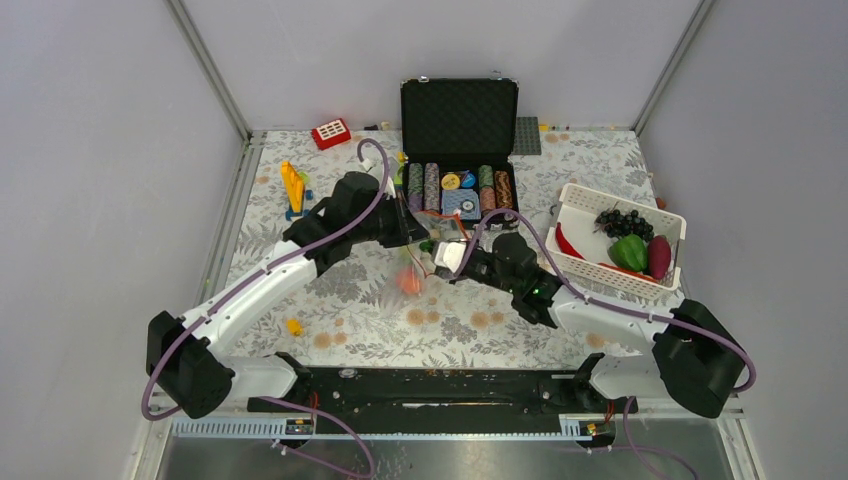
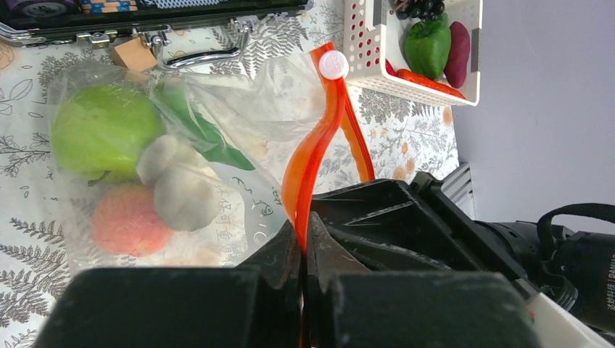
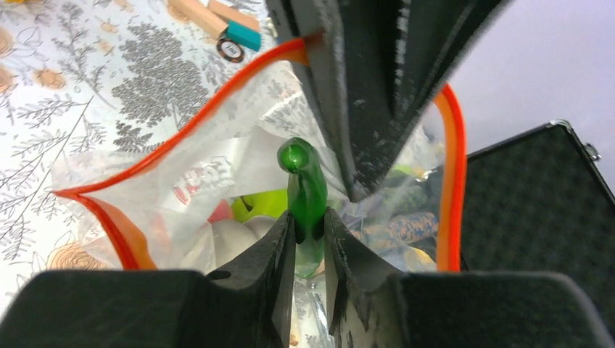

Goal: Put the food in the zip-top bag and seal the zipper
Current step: Place the fake vegetable in the zipper food storage bag.

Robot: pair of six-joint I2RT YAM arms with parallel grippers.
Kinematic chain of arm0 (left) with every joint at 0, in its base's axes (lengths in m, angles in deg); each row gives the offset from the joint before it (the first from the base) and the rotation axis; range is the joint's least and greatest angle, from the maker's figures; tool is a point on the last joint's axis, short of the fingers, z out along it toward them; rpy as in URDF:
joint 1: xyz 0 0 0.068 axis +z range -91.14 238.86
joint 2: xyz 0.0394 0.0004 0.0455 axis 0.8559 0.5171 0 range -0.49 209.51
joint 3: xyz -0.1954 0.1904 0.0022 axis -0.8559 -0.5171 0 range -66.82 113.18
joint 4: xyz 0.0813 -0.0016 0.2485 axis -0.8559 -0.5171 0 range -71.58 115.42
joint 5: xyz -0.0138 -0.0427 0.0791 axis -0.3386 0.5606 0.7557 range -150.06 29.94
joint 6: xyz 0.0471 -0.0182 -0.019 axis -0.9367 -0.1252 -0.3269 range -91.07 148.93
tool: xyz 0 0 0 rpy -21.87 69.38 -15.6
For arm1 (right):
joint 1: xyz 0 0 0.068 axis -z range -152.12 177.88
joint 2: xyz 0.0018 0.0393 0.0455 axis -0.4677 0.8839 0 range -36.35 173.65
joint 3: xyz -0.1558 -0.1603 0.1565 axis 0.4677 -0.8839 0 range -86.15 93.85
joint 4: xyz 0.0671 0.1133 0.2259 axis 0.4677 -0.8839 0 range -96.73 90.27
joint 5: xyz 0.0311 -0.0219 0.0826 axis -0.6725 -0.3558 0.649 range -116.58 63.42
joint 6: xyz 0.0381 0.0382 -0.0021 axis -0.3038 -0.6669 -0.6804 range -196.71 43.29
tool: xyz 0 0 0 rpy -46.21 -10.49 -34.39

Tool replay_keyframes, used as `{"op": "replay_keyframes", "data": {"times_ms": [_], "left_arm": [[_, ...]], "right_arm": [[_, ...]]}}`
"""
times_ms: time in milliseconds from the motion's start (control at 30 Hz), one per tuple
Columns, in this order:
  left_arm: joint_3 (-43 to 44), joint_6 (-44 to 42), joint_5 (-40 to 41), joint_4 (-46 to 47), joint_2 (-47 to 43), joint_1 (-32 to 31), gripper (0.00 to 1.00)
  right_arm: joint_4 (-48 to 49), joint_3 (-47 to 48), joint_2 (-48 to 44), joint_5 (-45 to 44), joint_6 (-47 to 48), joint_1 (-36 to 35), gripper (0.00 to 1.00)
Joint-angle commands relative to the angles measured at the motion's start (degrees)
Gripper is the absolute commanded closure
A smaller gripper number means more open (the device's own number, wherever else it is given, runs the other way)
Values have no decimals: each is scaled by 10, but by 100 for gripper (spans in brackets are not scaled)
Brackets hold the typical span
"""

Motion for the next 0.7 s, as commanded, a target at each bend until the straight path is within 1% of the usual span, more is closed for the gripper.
{"op": "replay_keyframes", "data": {"times_ms": [0,100,267,333,433,600,667], "left_arm": [[37,-14,-49,43,-7,-3,100],[40,-20,-48,42,-8,-3,100],[60,-29,-46,28,-7,-3,100],[77,-41,-27,2,-3,-3,100],[114,-63,-1,-40,7,-3,100],[129,-79,17,-73,17,-3,100],[129,-83,11,-74,20,-3,100]], "right_arm": [[-163,31,24,24,28,-12,81],[-220,55,35,22,42,-15,83],[-310,82,53,13,77,-23,83],[-339,89,56,16,98,-27,83],[-387,109,65,12,103,-31,82],[-416,123,67,17,110,-35,78],[-426,126,59,24,114,-35,76]]}}
